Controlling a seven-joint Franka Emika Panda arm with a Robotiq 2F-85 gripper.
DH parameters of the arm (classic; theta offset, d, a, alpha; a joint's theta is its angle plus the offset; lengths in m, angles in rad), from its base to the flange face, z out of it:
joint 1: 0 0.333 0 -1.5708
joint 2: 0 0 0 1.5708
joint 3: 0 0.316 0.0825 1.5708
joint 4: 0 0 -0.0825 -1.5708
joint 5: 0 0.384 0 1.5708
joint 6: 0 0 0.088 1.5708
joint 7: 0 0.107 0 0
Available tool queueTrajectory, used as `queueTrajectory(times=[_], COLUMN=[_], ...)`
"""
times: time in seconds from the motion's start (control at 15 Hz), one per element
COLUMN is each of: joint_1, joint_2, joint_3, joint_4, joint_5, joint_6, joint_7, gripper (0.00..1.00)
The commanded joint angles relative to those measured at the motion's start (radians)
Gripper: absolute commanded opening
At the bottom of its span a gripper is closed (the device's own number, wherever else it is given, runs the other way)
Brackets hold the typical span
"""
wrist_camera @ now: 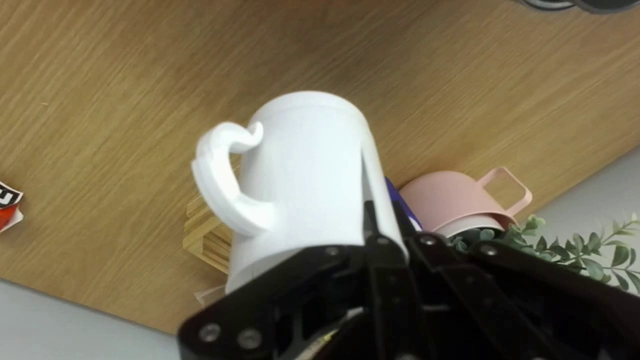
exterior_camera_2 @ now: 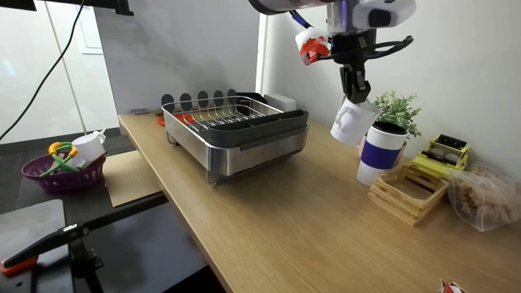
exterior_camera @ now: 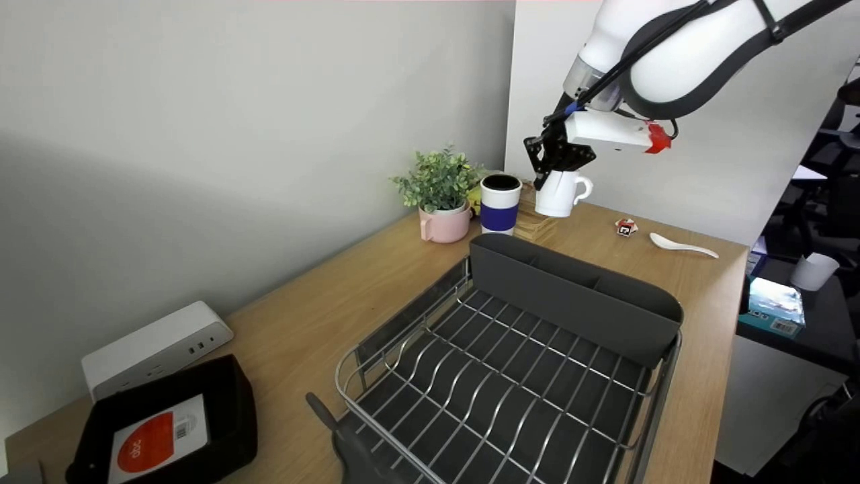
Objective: Remove the white cup from the dish rack and put it on the counter top
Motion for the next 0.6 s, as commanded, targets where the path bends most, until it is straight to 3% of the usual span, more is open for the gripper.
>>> queueTrajectory(times=[0.0,0.53], joint_1=[-0.034,-0.021], joint_2=[0.081,0.095], joint_3=[0.034,0.023], joint_4=[0.104,0.101], joint_5=[0.041,0.030], joint_6=[-0.067,-0.037], joint_7=[-0.006,-0.001], gripper=[0.01,0.03])
